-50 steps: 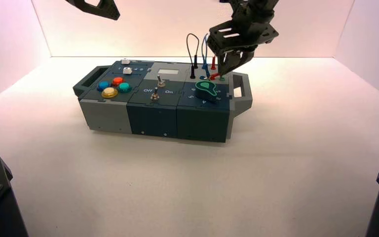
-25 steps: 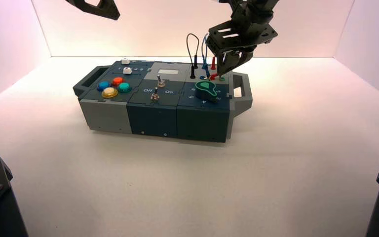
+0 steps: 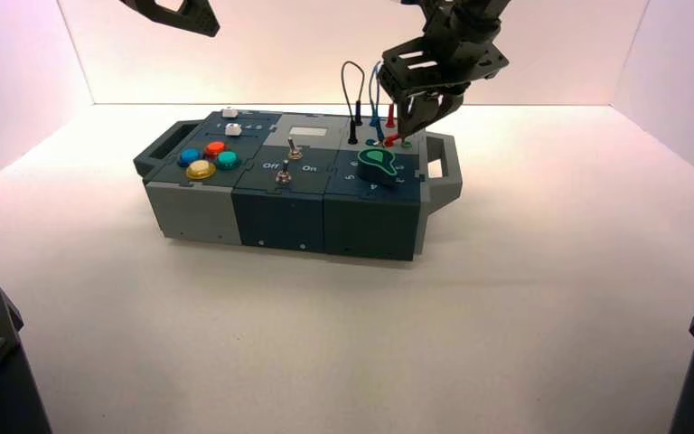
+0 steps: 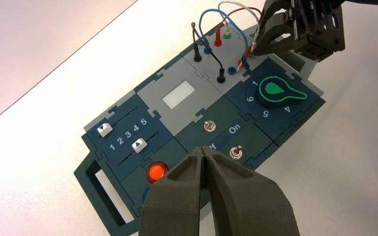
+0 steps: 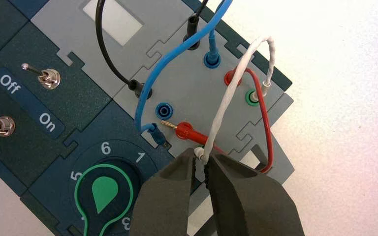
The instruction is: Insert the white wire.
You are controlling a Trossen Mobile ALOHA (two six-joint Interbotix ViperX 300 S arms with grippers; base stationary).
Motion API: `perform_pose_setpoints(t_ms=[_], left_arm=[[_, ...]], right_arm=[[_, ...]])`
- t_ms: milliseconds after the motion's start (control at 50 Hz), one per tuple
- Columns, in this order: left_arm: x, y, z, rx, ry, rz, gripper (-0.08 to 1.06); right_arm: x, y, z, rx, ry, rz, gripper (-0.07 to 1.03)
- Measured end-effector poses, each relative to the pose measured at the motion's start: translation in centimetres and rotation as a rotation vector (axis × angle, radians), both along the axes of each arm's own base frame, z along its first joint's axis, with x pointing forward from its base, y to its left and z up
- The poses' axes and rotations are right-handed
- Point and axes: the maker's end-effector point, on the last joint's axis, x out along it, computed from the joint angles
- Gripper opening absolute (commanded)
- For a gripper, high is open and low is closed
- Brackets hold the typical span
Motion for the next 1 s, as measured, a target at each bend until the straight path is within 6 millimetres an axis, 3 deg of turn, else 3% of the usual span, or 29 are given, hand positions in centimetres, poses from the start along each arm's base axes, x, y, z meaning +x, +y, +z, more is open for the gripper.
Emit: perform_pose_setpoints(t_ms=[1000], left_arm=[[-0.03,-0.02,0.04,0.001,-0.002,-0.002,-0.03]], right_arm=[[0.59,-0.71,0.35,0.000,-0.013,-0.015,-0.02]])
